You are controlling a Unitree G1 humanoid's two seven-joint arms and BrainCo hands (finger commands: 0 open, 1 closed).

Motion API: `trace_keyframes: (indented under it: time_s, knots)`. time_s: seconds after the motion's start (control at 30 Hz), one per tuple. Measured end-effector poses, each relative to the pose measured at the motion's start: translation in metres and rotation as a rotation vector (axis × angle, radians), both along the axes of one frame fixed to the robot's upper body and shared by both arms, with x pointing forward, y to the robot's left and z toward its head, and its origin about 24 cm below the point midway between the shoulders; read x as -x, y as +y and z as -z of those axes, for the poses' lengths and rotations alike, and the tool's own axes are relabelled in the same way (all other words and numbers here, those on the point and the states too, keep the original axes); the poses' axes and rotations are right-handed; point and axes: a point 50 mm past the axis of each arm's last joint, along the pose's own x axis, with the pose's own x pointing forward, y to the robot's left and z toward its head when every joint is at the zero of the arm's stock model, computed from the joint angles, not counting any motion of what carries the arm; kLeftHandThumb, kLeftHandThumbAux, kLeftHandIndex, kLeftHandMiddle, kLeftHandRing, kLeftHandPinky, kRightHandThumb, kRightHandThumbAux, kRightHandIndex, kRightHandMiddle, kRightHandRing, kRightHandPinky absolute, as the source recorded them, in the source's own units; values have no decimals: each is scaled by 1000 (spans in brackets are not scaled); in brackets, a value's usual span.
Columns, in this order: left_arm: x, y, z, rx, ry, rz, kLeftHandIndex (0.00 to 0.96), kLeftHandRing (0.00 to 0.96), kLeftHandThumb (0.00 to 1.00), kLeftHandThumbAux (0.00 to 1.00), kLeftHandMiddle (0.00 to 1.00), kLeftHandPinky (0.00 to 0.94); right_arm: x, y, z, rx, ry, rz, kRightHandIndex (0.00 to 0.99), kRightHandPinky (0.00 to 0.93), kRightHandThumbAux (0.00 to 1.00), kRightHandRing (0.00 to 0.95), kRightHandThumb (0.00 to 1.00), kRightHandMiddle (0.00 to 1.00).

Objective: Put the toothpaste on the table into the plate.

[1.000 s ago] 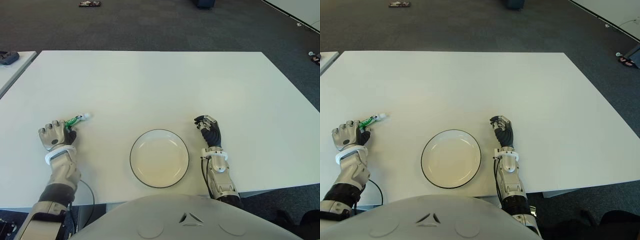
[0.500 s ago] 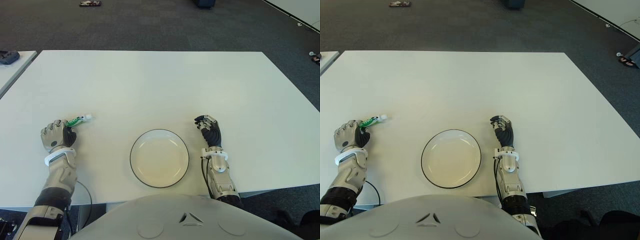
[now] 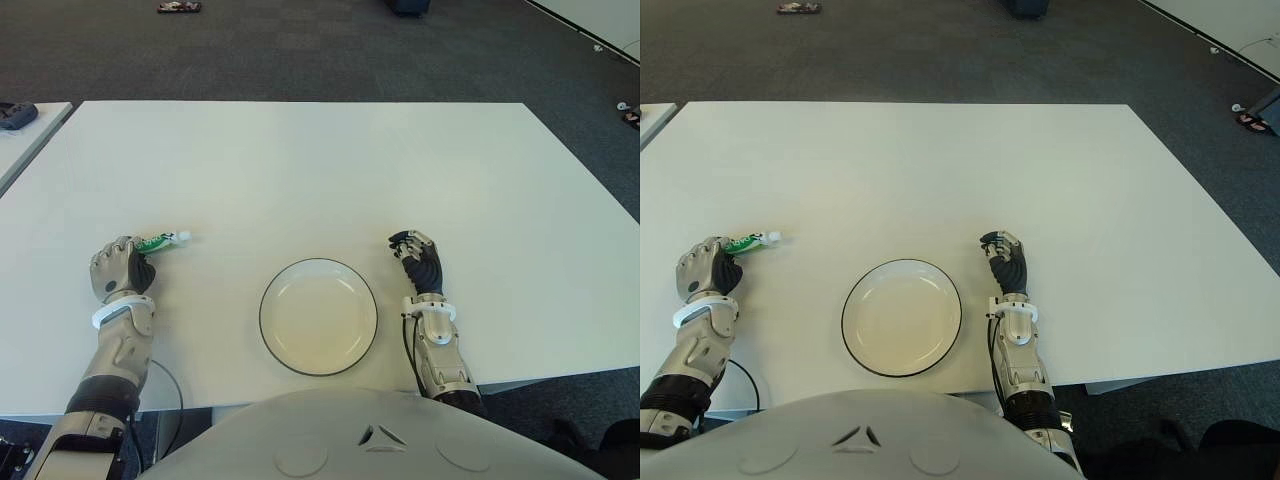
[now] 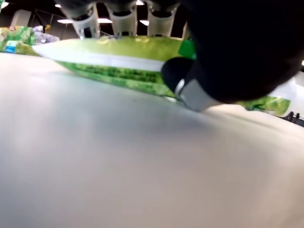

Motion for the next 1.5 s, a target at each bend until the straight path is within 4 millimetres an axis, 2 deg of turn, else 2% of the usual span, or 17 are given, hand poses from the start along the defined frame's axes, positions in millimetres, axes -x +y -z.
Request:
trace_keyframes:
  time_s: [0.37,1.13,1.27,1.5]
  knots:
    - [0,1,0,19,-10,-3,439,690,715,694,706,670,0,0,0,2,0,3,426,449,729,436,705,450]
    - [0,-4,-2,18,-7,-95,444,800,733,696,802,813,-1,0,0,-2,-3,3,426,458,729,445,707,459]
    - [0,-5,-2,81,-50,-144,443,820,735,696,822,838,-1,0,-1,-2,-5,2,425,460,730,448,707,459]
    - [1,-3,-10,321,-203,-218,443,846,738,697,850,863,-1,0,-1,0,-7,6,425,461,731,451,706,461]
